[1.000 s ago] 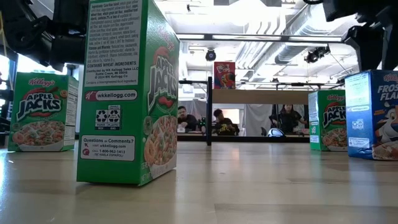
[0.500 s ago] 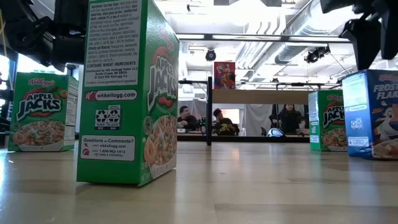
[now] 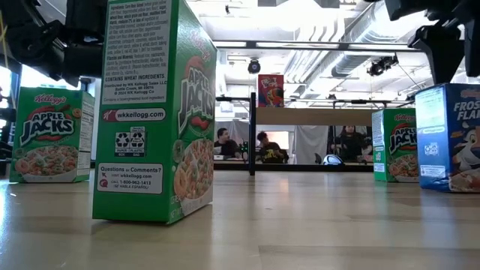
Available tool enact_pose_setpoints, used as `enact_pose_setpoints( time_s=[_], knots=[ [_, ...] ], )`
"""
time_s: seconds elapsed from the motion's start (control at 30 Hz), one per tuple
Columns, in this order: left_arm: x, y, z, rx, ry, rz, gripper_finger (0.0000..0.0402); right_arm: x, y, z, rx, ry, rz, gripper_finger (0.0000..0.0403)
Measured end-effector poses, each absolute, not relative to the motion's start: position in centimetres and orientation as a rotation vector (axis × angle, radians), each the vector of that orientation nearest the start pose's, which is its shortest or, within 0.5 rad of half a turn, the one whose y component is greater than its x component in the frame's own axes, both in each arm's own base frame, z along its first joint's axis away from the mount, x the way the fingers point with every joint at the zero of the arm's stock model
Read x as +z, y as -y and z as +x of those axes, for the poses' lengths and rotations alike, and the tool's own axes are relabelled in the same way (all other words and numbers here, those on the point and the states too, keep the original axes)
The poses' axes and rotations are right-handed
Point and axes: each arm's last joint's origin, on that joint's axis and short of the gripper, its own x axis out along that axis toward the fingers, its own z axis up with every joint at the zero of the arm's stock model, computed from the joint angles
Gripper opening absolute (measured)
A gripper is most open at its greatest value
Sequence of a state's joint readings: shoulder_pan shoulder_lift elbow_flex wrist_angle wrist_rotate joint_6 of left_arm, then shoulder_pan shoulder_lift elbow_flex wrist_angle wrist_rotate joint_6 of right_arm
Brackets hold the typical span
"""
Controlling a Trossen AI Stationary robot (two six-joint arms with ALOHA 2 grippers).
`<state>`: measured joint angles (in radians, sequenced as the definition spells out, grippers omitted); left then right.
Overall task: Stack cereal on shelf
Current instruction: Put the bottom right blue cereal box on the shelf to the right of the red cereal box
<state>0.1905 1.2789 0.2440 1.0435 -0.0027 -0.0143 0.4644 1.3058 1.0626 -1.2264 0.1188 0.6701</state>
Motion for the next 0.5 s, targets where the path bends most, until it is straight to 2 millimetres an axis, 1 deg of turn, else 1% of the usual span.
enact_pose_setpoints(
  time_s=[0.17, 0.33, 0.5],
  knots=[
    [17.7, -4.1, 21.3, 0.194, 0.01, -0.013, 0.0, 24.8, -9.7, 20.0, -0.149, -1.492, 0.038, 0.0278],
    [17.7, -4.1, 21.3, 0.194, 0.009, -0.014, 0.0, 23.8, -9.9, 20.5, -0.166, -1.556, 0.004, 0.0276],
    [17.7, -4.1, 21.3, 0.194, 0.009, -0.014, 0.0, 23.4, -10.1, 20.6, -0.168, -1.585, 0.008, 0.0257]
  ],
)
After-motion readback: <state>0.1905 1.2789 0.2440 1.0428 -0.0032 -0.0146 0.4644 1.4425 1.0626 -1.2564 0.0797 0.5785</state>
